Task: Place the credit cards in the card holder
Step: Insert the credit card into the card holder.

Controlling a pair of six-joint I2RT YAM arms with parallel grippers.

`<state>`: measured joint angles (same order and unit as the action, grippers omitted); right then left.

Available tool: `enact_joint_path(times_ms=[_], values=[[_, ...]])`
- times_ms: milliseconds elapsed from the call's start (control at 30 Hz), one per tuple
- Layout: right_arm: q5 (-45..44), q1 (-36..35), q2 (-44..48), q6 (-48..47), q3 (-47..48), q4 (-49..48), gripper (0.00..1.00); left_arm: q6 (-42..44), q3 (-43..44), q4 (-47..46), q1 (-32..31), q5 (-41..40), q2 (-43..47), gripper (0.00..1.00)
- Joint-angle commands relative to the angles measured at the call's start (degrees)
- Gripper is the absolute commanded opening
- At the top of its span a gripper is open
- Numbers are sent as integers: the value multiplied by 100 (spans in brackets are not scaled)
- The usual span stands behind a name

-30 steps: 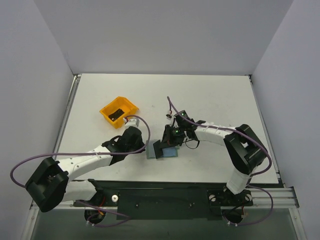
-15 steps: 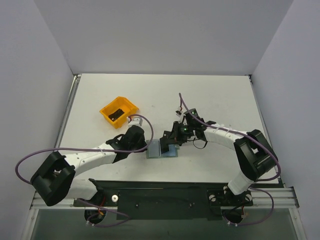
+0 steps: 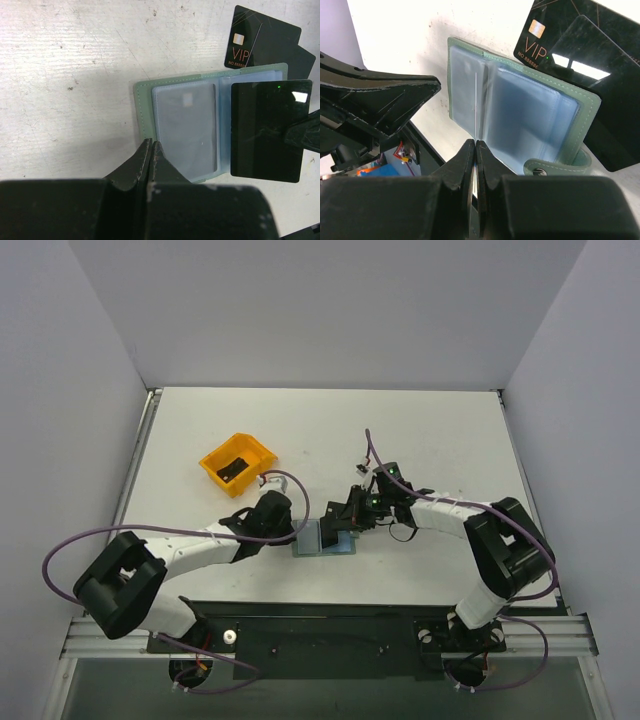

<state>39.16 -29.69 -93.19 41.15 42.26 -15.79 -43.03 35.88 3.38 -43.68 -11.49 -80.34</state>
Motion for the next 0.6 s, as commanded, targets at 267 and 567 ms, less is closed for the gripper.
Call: enact_joint_path(times_ms=[267, 567], values=[[215, -1, -209, 113, -113, -346, 0, -48, -151, -443, 35, 94, -114, 0], [250, 7, -419, 131, -86, -381, 0, -83, -248, -461, 44, 85, -96, 0]])
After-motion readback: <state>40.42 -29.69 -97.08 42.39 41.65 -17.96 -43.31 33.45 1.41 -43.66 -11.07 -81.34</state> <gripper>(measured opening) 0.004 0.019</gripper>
